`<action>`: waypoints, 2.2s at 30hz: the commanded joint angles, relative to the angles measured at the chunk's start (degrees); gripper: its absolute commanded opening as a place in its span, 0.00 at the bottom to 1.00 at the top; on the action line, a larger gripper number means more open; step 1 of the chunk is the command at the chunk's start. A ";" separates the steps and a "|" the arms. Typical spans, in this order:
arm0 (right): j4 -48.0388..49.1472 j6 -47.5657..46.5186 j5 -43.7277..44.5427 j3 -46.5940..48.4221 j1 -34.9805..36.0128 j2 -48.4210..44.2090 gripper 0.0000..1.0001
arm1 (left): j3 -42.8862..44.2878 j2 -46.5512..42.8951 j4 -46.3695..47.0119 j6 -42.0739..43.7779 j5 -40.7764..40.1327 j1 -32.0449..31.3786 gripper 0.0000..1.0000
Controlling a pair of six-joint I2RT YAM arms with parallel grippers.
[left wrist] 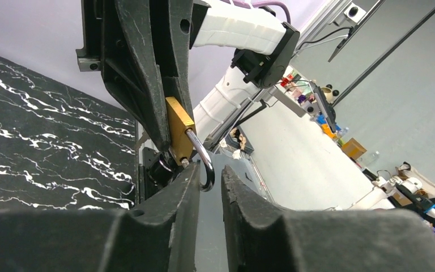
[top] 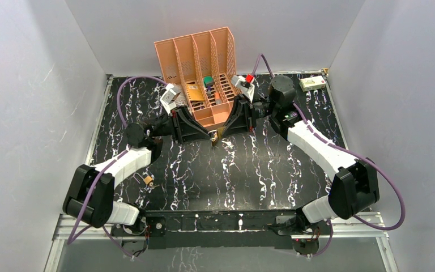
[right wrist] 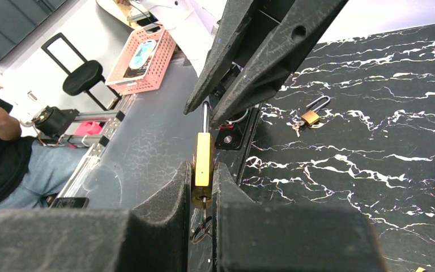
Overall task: Lock with the key
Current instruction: Lock the lock.
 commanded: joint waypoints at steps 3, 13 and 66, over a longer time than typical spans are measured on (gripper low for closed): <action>1.34 -0.55 -0.01 1.34 0.19 0.07 0.00 | 2.26 -0.36 13.32 0.72 -0.82 -0.44 0.03; 1.36 -0.63 0.00 1.49 0.19 0.63 0.00 | 1.98 0.47 13.19 1.14 -0.88 -0.62 0.00; -5.27 -8.05 6.48 0.57 2.56 -3.53 0.59 | 5.08 2.23 -4.03 18.85 -2.62 -2.02 0.00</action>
